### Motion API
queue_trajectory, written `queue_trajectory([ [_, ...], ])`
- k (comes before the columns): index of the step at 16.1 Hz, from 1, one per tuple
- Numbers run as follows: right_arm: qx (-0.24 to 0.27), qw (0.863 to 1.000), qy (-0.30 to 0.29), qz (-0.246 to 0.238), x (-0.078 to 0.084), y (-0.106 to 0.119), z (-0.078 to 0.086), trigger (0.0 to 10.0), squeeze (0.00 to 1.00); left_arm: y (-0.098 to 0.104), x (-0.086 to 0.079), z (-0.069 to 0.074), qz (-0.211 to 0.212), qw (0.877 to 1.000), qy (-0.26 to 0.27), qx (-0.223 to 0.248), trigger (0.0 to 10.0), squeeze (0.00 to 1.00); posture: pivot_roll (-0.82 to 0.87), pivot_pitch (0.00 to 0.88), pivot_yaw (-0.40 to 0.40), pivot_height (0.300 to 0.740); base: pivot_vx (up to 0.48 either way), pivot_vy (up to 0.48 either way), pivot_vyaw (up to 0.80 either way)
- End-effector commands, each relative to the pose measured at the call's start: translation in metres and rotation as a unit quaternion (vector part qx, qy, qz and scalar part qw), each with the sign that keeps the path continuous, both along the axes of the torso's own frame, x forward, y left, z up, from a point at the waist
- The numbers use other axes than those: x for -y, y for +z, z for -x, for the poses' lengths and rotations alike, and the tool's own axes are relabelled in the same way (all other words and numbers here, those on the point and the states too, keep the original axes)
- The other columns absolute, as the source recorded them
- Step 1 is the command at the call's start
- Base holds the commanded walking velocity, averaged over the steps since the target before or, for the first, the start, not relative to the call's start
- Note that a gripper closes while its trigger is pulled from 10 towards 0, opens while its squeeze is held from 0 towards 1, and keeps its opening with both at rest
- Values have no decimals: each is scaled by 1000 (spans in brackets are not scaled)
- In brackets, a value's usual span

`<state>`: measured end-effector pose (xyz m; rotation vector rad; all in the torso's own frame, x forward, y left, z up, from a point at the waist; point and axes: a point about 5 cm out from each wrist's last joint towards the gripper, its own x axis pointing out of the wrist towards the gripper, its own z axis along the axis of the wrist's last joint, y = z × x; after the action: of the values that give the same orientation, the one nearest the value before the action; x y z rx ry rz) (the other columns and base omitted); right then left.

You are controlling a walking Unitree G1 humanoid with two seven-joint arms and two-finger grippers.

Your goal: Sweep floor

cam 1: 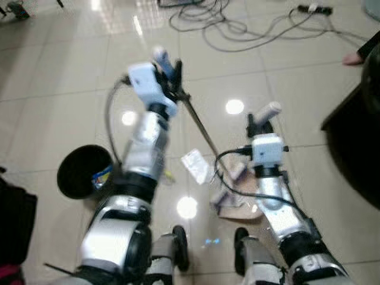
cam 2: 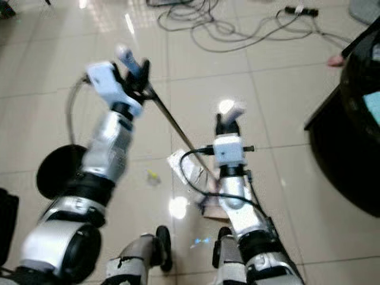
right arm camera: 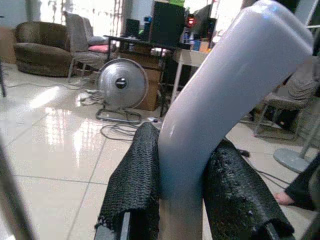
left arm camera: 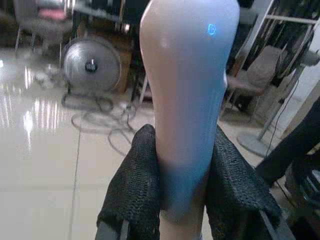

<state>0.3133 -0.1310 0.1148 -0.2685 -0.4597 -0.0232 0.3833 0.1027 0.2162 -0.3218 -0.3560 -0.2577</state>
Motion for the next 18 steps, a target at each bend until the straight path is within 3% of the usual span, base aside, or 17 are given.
queue_trajectory([
  [1, 1, 1000, 2, -9, 3, 0, 3, 10000, 0, 20, -20, 2, -4, 999, 8, 45, 10000, 0, 67, 155, 63, 740, 0, 0, 0],
  [5, 24, 999, -11, -42, 20, 11, 6, 10000, 0, 43, -54, 8, -24, 996, 23, 84, 10000, 0, 48, 93, 46, 740, 0, 0, 0],
  [7, 32, 997, -15, -67, 25, 13, 9, 10000, 0, 36, -61, 11, -55, 995, 28, 78, 10000, 0, 42, 76, 47, 740, 0, 0, 0],
  [9, 8, 997, -33, -69, 32, 2, 13, 10000, 0, 10, -65, 16, -131, 990, 37, 38, 10000, 0, 45, 75, 48, 740, 0, 0, 0],
  [11, -44, 997, -50, -49, 35, -19, 16, 10000, 0, -19, -53, 23, -177, 984, 26, 2, 10000, 0, 52, 88, 55, 740, 0, 0, 0],
  [13, -59, 996, -55, -39, 34, -23, 15, 10000, 0, -34, -46, 26, -191, 981, 35, -13, 10000, 0, 58, 106, 55, 740, 0, 0, 0],
  [18, -55, 997, -54, -16, 29, -17, 6, 10000, 0, -49, -22, 23, -179, 982, 55, -23, 10000, 0, 55, 189, 63, 740, 0, 0, 0],
])
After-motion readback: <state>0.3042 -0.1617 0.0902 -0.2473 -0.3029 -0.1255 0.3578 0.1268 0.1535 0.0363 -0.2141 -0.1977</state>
